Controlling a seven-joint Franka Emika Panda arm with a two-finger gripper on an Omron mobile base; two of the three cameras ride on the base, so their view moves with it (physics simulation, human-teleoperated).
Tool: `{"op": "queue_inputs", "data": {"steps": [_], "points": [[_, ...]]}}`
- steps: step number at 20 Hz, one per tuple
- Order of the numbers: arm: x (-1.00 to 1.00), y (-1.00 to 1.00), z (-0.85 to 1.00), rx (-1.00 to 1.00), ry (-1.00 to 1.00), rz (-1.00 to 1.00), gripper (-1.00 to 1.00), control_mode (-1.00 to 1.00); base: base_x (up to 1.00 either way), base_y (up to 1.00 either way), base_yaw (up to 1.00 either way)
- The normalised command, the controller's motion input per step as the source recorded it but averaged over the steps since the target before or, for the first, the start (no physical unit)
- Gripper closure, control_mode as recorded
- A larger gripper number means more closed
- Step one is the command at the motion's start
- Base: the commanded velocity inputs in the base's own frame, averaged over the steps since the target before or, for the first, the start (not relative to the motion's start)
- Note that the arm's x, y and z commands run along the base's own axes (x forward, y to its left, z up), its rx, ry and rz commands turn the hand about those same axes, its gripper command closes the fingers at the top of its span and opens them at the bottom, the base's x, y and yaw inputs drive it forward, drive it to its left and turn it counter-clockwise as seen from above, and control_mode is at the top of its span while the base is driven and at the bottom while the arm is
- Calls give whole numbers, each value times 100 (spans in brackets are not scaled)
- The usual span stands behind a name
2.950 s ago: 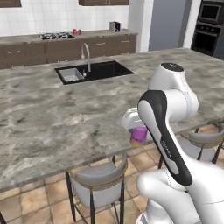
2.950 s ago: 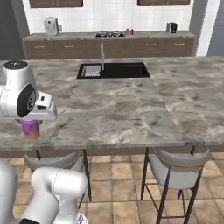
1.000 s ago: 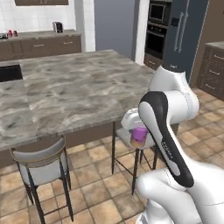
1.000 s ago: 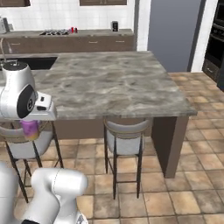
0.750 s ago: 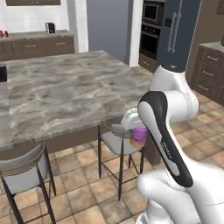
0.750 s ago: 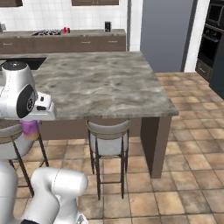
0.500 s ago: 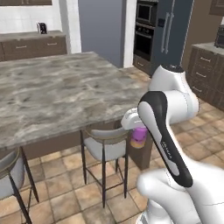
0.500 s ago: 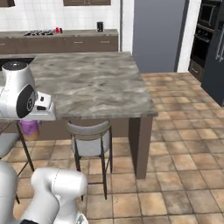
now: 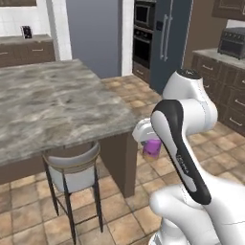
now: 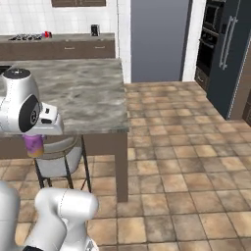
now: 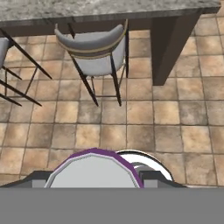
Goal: Four empty soda cans are scattered around the kitchen. Gather all the cans and cluster them next to the stove for recycling.
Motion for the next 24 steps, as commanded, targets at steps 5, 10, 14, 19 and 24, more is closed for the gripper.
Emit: {"op": "queue_inputs", "data": {"steps": [5, 10, 14, 19, 24], "points": [[0, 0, 0, 0, 0, 0, 100, 100, 0, -100, 0], [0, 0, 0, 0, 0, 0, 100, 100, -4, -100, 0], [0, 0, 0, 0, 0, 0, 100, 100, -2, -100, 0], [0, 0, 0, 0, 0, 0, 100, 100, 11, -98, 0], [0, 0, 0, 0, 0, 0, 100, 100, 79, -45, 0]]}}
